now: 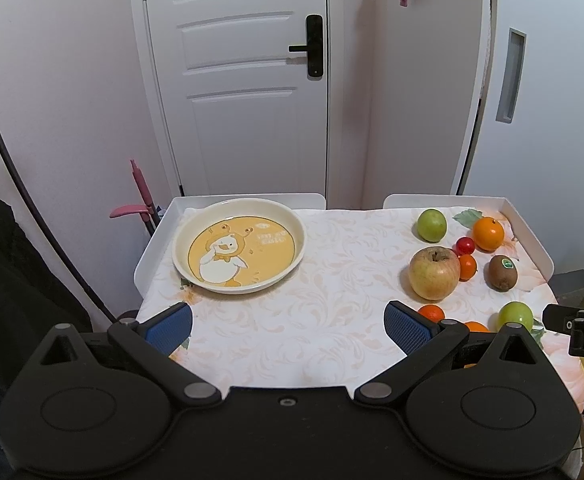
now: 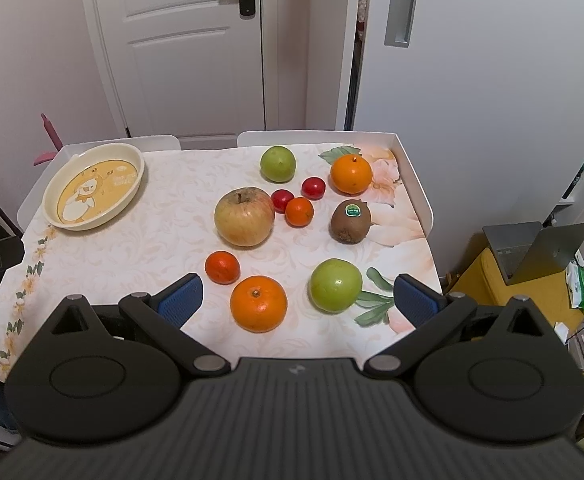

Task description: Organize fruits

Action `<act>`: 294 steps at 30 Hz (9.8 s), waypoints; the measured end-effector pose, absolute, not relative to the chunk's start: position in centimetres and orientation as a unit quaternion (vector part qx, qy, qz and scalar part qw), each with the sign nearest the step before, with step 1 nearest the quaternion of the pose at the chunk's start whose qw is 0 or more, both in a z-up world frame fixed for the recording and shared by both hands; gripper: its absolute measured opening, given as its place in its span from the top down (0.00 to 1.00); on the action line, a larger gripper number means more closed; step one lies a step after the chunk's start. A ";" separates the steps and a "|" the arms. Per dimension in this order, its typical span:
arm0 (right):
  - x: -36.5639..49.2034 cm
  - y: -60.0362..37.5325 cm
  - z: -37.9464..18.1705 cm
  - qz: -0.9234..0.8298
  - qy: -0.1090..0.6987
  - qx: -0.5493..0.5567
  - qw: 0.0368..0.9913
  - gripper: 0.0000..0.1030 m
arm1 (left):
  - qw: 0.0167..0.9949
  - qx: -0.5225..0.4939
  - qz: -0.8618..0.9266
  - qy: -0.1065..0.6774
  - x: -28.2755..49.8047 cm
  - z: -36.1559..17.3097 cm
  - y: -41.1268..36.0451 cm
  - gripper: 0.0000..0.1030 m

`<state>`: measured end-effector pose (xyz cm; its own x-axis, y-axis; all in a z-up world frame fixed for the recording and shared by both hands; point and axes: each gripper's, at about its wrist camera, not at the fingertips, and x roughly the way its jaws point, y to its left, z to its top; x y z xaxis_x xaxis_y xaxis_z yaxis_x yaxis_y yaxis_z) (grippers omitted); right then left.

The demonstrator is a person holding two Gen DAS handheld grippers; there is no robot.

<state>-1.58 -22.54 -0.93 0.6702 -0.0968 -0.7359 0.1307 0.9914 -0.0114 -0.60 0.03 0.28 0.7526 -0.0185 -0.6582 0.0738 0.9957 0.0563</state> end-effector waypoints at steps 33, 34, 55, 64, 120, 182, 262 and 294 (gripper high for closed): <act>-1.4 -25.3 -2.9 -0.086 0.381 0.030 0.920 0.00 | 0.938 0.070 -0.084 0.328 2.0 -1.6 -1.8 0.00; -1.4 -25.8 -3.3 -0.081 0.384 0.033 0.919 0.00 | 0.938 0.074 -0.084 0.329 1.9 -1.9 -2.3 0.00; 3.1 -35.5 -10.9 0.110 0.399 -0.009 0.910 0.00 | 0.916 0.102 -0.149 0.359 1.3 -11.3 -15.1 0.02; 5.0 -35.8 -13.7 0.174 0.406 -0.011 0.897 0.03 | 0.903 0.132 -0.153 0.379 2.8 -14.3 -17.9 0.20; 8.7 -30.3 -7.8 0.240 0.373 -0.012 0.896 0.30 | 0.932 0.089 -0.030 0.350 3.5 -7.4 -11.5 0.40; 28.8 -7.4 -9.2 0.173 0.410 0.024 0.895 0.30 | 0.913 0.115 -0.077 0.384 26.2 -11.9 10.2 0.00; 10.2 -26.7 -2.6 0.134 0.332 0.012 0.934 0.00 | 0.946 0.070 -0.025 0.315 6.7 -2.6 -4.7 0.00; 12.1 -37.6 -15.5 0.106 0.367 0.012 0.924 0.00 | 0.900 0.125 -0.154 0.387 14.5 -14.5 -18.3 0.09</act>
